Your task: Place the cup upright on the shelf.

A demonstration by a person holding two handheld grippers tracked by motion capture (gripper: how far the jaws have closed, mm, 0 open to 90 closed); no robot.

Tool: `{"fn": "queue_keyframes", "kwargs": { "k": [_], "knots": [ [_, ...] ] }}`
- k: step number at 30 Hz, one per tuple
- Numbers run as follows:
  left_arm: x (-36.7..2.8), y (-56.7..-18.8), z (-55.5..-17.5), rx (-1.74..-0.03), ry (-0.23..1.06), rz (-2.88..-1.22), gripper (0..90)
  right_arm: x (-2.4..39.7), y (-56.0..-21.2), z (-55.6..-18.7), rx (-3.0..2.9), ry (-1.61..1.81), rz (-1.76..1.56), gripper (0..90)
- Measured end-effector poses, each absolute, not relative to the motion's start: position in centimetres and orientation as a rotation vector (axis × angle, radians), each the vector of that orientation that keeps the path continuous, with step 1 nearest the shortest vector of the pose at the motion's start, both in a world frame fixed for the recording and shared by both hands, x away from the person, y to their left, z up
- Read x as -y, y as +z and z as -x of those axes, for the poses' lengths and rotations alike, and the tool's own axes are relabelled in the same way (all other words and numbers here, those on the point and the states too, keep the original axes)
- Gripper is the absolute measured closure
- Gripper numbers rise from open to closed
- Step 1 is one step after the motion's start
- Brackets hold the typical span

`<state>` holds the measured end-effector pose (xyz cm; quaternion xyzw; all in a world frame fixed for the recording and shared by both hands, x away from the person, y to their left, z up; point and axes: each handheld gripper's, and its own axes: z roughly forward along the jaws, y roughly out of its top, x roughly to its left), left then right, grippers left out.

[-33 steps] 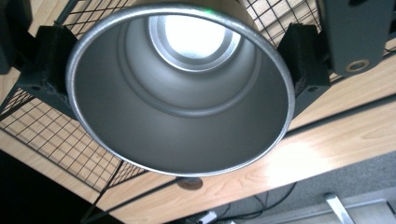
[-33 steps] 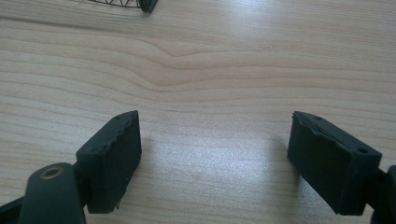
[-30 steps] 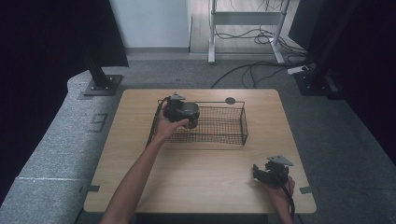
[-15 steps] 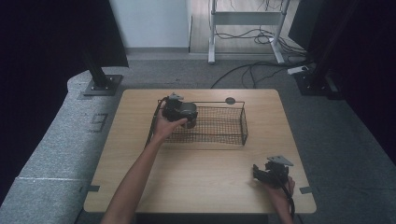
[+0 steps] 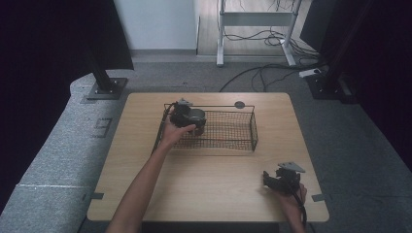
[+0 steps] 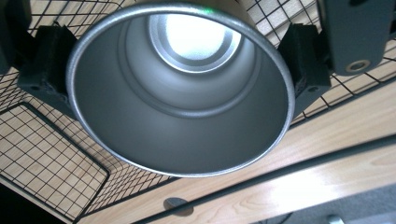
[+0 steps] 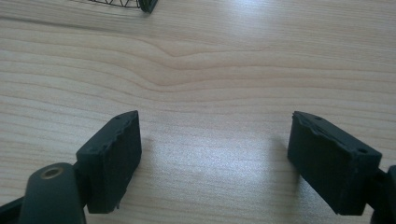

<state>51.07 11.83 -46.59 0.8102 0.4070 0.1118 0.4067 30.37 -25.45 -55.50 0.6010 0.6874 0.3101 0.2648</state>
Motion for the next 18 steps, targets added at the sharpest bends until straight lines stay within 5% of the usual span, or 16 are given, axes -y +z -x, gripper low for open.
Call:
{"fn": "queue_keyframes", "kwargs": {
  "k": [18],
  "knots": [
    [-11.06, -47.61, -51.3, -1.038, 0.29, -2.128, 15.8, 25.45, -55.5, -30.37, -1.857, 0.838, -1.624, 17.2]
  ]
}}
